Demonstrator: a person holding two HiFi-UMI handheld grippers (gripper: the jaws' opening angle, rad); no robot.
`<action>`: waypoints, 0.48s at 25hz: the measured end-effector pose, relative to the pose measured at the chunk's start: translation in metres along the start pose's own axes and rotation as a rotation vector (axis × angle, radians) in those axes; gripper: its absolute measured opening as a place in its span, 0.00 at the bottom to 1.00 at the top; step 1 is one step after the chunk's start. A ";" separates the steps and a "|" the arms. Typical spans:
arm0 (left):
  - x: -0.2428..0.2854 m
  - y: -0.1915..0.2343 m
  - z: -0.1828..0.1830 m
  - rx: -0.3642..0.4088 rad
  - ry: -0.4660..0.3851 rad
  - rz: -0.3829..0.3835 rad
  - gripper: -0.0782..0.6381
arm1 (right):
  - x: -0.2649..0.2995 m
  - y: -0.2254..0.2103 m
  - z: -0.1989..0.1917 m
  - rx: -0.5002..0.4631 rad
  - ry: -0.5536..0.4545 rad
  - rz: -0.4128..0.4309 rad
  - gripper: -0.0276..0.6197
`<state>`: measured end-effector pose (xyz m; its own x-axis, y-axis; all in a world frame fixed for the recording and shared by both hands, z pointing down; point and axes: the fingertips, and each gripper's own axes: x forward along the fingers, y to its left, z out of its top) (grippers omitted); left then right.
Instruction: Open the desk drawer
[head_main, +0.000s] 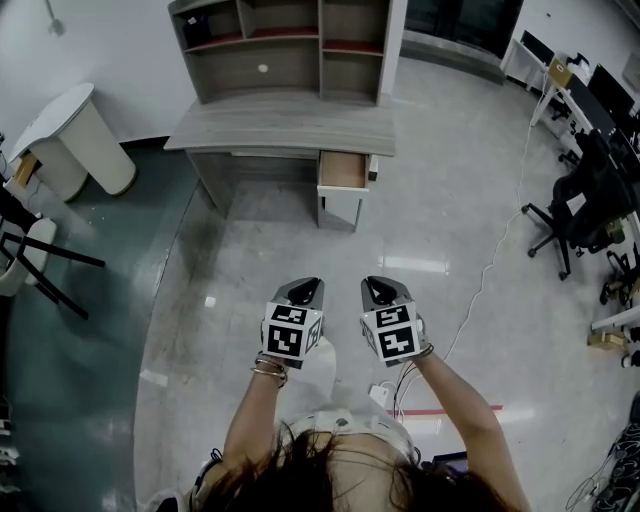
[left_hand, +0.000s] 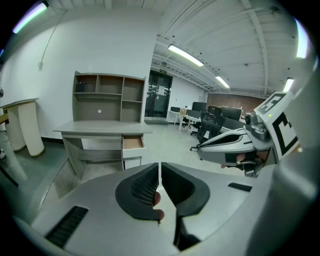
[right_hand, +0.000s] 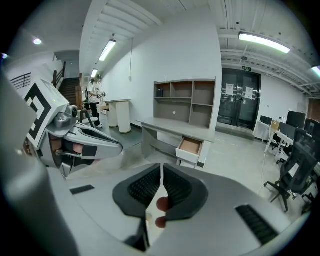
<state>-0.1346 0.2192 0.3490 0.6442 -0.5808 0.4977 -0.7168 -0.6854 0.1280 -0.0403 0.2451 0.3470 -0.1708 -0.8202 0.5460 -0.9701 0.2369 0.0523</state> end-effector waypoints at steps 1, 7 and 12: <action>-0.003 -0.001 -0.001 -0.003 -0.002 0.000 0.15 | -0.004 0.002 0.000 -0.003 -0.004 -0.001 0.10; -0.025 -0.008 -0.005 -0.001 -0.027 -0.003 0.15 | -0.026 0.016 -0.001 0.008 -0.024 -0.013 0.10; -0.047 -0.015 -0.004 0.019 -0.057 -0.010 0.15 | -0.043 0.028 -0.003 -0.002 -0.034 -0.035 0.09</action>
<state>-0.1553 0.2582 0.3267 0.6657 -0.5975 0.4471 -0.7055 -0.6991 0.1163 -0.0600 0.2888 0.3279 -0.1429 -0.8453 0.5148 -0.9752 0.2092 0.0728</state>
